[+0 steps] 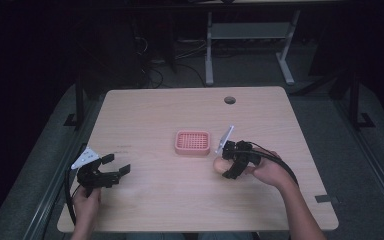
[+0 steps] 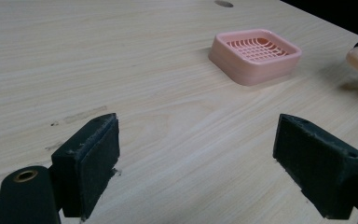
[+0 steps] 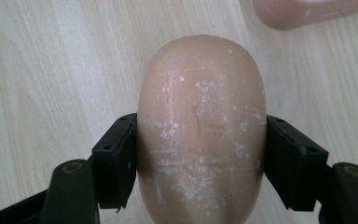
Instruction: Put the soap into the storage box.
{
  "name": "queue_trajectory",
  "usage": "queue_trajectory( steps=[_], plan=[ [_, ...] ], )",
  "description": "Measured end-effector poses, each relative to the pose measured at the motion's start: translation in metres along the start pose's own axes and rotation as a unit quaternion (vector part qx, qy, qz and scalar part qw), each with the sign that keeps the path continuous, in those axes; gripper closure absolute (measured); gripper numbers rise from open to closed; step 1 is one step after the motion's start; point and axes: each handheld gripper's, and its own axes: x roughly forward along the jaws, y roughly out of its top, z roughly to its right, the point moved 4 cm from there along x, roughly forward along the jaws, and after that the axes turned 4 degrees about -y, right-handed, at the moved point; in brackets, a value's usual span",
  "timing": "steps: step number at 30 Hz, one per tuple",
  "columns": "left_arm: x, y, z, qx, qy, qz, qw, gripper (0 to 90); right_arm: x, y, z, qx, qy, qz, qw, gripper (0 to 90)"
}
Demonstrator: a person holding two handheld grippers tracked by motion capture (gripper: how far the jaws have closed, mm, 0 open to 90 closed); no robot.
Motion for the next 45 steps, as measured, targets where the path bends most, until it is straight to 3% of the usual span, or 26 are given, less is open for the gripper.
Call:
queue_trajectory(
  steps=[45],
  plan=[
    [-0.001,0.001,0.001,-0.002,-0.004,0.006,1.0,14.3,0.005,0.068,0.033,-0.022,0.009,0.009,0.9997,31.8]
  ],
)
